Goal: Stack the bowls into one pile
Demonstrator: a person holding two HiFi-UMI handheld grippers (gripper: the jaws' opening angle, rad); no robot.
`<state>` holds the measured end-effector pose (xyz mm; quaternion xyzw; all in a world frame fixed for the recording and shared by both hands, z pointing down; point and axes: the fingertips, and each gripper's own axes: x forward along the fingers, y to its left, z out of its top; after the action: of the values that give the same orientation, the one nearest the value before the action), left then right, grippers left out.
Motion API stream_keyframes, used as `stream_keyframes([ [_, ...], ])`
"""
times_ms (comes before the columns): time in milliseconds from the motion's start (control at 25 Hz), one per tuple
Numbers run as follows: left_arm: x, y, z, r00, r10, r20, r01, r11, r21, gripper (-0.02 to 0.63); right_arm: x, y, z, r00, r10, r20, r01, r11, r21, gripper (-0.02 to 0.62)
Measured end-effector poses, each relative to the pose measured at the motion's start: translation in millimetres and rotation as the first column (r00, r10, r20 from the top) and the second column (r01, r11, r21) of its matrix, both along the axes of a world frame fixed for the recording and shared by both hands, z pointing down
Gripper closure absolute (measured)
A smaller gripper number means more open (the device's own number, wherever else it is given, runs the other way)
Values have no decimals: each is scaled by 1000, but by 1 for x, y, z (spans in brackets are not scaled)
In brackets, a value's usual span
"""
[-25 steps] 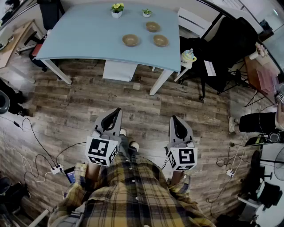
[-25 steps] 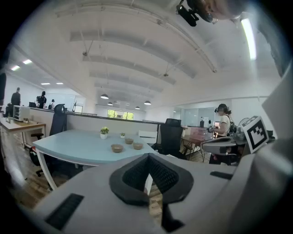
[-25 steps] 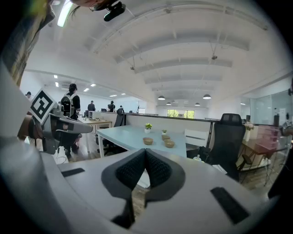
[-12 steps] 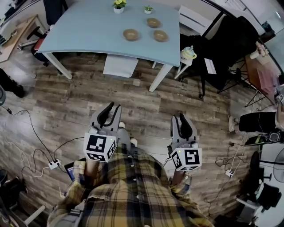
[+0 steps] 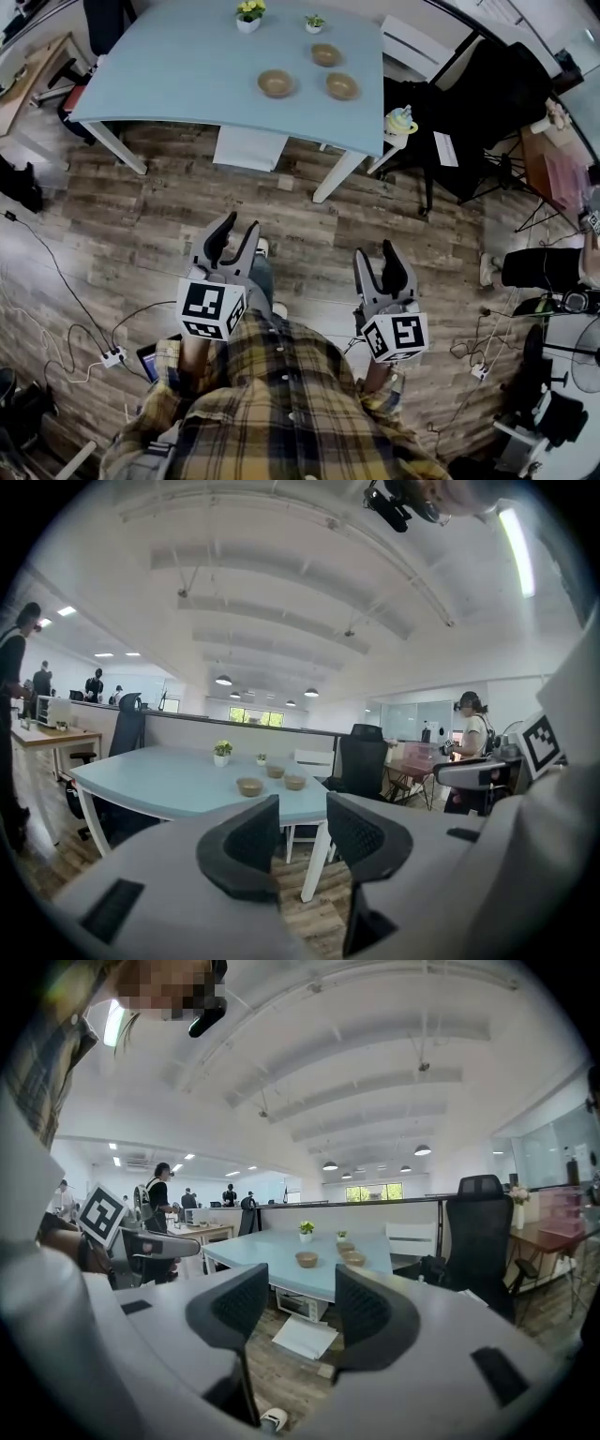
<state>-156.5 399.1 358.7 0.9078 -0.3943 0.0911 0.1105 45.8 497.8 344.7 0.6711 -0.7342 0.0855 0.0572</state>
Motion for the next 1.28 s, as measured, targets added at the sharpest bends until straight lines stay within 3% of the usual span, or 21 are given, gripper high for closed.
stream_keyframes([
  [280, 14, -104, -8, 1000, 24, -9, -24, 1000, 7, 448, 7, -102, -15, 1000, -16, -22, 17, 1000, 14, 371],
  [640, 19, -212, -9, 996, 85, 10, -86, 996, 28, 434, 14, -201, -15, 999, 42, -26, -41, 999, 10, 367],
  [1280, 12, -264, 15, 995, 99, 12, -98, 994, -45, 431, 15, -261, 7, 997, 79, -17, -80, 994, -69, 367],
])
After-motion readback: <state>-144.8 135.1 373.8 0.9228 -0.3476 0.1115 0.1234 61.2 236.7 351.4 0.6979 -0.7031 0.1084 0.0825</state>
